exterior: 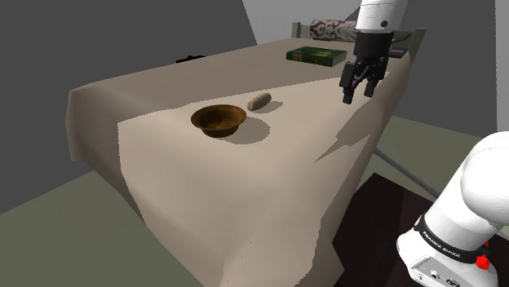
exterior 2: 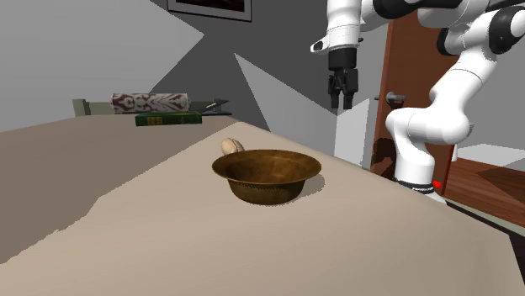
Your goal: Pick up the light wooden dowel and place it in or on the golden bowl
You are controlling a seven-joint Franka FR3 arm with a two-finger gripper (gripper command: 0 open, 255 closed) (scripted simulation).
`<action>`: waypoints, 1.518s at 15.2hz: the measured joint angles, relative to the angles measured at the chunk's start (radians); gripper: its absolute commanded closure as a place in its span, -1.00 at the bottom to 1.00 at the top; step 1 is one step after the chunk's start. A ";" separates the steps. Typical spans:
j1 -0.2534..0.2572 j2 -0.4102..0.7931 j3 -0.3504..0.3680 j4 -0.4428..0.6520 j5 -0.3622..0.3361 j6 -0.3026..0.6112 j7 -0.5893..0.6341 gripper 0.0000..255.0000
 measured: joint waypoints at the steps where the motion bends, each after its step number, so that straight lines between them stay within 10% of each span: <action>1: 0.000 0.000 0.000 0.000 0.000 0.000 0.000 -1.00; 12: -0.058 0.319 0.164 0.171 0.108 0.187 0.464 -1.00; 23: -0.118 0.737 0.235 0.519 0.062 0.305 0.951 -1.00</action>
